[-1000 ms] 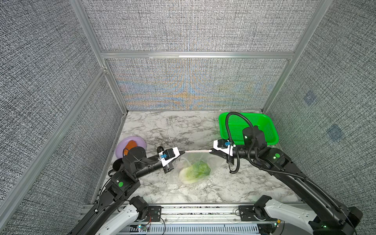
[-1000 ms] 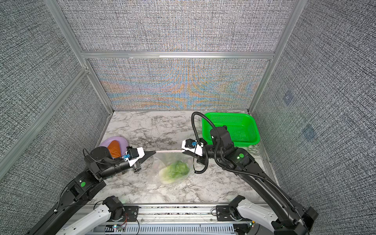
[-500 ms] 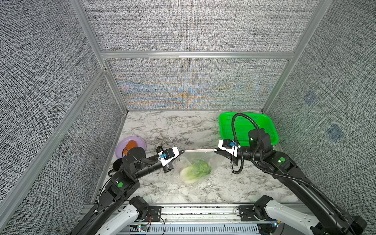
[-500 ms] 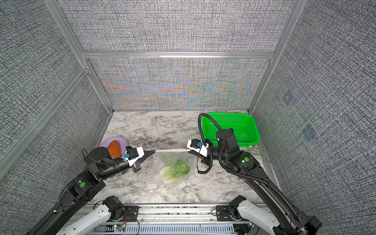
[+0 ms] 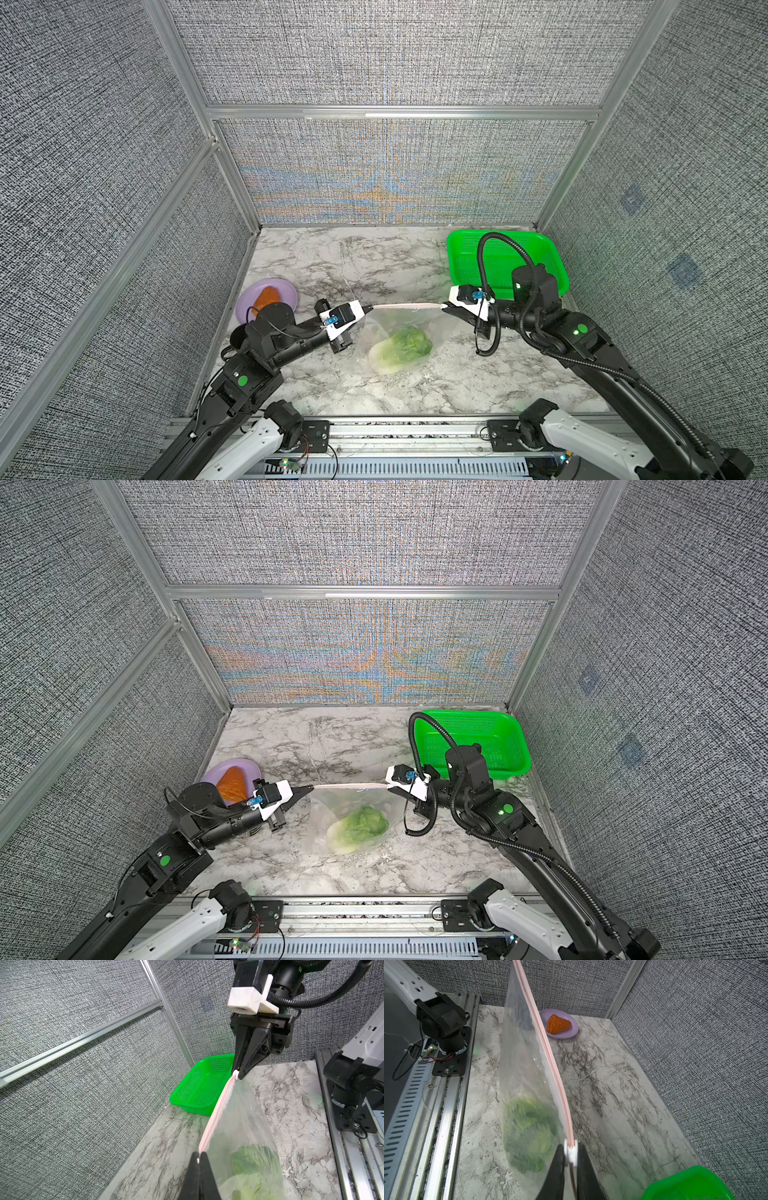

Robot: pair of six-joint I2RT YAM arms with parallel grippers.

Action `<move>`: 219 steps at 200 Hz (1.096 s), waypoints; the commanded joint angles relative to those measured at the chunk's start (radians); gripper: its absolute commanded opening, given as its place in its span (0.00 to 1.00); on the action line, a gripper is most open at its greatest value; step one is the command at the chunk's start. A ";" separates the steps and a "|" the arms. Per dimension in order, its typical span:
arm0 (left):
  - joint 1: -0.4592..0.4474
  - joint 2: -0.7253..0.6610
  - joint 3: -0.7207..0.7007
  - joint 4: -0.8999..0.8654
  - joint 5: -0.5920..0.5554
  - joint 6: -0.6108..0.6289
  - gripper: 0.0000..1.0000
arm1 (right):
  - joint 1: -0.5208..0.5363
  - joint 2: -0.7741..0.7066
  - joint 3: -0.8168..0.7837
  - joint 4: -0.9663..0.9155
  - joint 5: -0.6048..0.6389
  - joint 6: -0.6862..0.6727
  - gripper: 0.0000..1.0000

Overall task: Open the zip-top bag and take out the chinese cabbages
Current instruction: Unzip the zipper on the zipper food storage bag.

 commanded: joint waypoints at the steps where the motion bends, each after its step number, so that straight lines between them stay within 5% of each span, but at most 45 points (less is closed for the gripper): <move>1: 0.001 -0.007 0.001 0.014 -0.039 0.006 0.00 | -0.006 -0.003 0.006 -0.023 0.049 -0.019 0.00; 138: 0.006 -0.033 0.006 -0.013 -0.121 0.035 0.00 | -0.036 -0.014 0.000 -0.011 0.078 -0.024 0.00; 219: 0.031 -0.011 0.075 -0.087 -0.146 0.106 0.00 | -0.023 0.069 0.063 0.050 -0.049 0.024 0.00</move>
